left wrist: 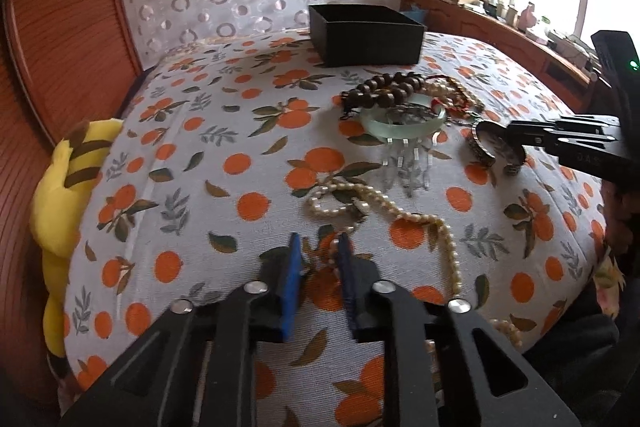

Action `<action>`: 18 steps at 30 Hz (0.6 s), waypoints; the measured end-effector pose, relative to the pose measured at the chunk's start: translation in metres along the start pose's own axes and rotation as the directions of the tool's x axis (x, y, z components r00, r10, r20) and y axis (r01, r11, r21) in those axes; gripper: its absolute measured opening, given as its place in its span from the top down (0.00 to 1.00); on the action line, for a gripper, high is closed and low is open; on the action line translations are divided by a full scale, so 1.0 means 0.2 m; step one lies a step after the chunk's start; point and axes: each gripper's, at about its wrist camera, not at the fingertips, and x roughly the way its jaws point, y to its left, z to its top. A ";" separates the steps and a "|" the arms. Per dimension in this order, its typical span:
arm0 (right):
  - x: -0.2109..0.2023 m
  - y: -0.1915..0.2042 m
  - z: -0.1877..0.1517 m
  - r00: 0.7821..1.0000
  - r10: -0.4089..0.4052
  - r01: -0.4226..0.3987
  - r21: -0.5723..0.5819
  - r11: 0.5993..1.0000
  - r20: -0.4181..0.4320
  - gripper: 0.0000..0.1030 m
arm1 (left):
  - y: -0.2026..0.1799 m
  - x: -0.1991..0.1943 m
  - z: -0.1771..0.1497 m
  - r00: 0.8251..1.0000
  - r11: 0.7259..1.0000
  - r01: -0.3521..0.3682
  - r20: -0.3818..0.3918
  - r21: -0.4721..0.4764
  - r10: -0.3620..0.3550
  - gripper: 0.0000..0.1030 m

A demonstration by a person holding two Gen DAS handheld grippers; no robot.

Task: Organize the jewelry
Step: 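Lift the pearl necklace with the left tool toward the black box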

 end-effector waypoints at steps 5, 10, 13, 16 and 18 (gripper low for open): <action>0.01 0.03 -0.01 1.000 0.013 -0.013 -0.034 0.999 -0.011 0.89 | -0.03 0.01 0.01 1.000 0.999 0.031 0.000 0.023 -0.031 0.96; -0.01 0.03 -0.02 0.999 0.031 -0.031 -0.034 0.999 -0.011 0.94 | -0.05 -0.01 0.02 0.998 0.998 0.063 0.014 0.021 -0.063 0.97; -0.02 0.03 -0.03 0.999 0.038 -0.038 -0.033 0.999 -0.004 0.95 | -0.04 -0.07 0.06 0.994 0.996 0.089 0.060 0.000 -0.089 0.97; -0.03 0.04 -0.03 0.999 0.045 -0.045 -0.038 0.998 -0.001 0.95 | -0.03 -0.11 0.12 0.991 0.995 0.099 0.097 -0.009 -0.097 0.97; -0.04 0.04 -0.03 0.999 0.049 -0.049 -0.036 0.998 0.004 0.95 | -0.02 -0.14 0.16 0.987 0.994 0.110 0.123 -0.014 -0.107 0.97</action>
